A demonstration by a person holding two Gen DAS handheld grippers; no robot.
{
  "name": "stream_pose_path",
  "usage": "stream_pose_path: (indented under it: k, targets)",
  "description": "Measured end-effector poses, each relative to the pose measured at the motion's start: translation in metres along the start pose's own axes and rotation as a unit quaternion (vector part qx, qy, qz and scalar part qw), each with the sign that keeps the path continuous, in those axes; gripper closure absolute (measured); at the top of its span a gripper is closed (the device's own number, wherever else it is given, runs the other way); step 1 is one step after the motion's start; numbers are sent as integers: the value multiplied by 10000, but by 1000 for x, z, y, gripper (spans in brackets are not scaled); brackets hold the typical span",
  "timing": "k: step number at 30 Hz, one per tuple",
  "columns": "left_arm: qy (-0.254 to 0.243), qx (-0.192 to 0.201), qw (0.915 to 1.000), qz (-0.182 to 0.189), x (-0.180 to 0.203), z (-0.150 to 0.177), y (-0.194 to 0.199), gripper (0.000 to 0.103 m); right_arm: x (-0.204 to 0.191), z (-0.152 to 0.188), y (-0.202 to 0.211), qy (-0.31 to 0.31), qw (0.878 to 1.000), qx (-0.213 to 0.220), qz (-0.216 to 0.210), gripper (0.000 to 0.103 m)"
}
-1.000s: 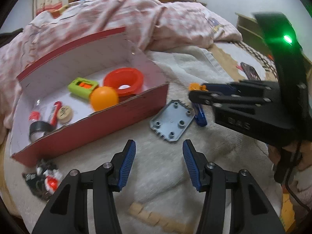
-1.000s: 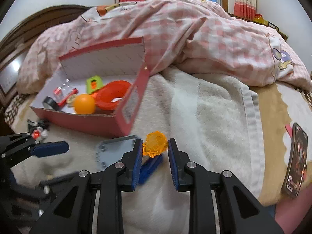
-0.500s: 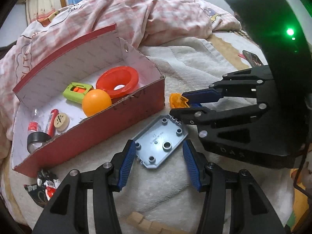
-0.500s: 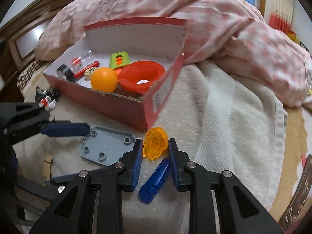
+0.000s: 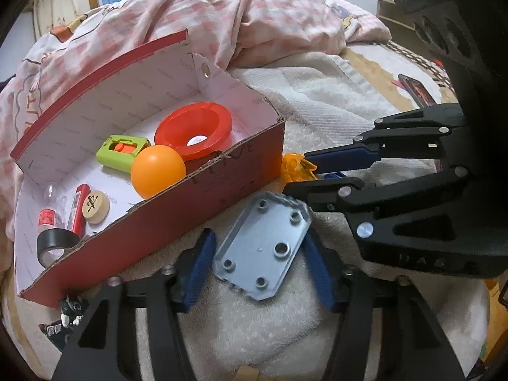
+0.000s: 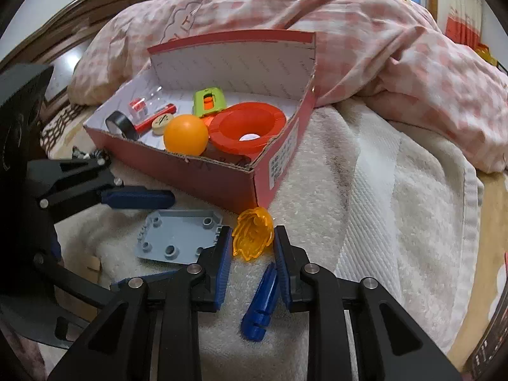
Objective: Organize objects
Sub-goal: 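Lift and carry the grey plate and orange gear over the box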
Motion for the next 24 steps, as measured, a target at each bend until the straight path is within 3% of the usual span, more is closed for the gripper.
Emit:
stream_pose_path:
  k: [2, 7, 16, 24]
  targets:
    - [-7, 42, 10000, 26, 1, 1, 4, 61, 0, 0, 2, -61, 10000, 58, 27, 76]
    - [102, 142, 9998, 42, -3, 6, 15, 62, -4, 0, 12, -221, 9994, 277, -2, 76]
    - [851, 226, 9959, 227, -36, 19, 37, 62, -20, 1, 39, -551, 9959, 722, -19, 76]
    - [1366, 421, 9897, 26, -70, 22, 53, 62, -47, -9, 46, -637, 9931, 977, -121, 76]
Point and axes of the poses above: each gripper's, at about its wrist camera, not at the fingertips, and y roughly against the way its jaws point, x to its right, z to its underside, the point moved 3 cm from there along -y, roughly the way its jaws point, and after that the axes turned 15 degrees about -z, right-handed, at the moved point
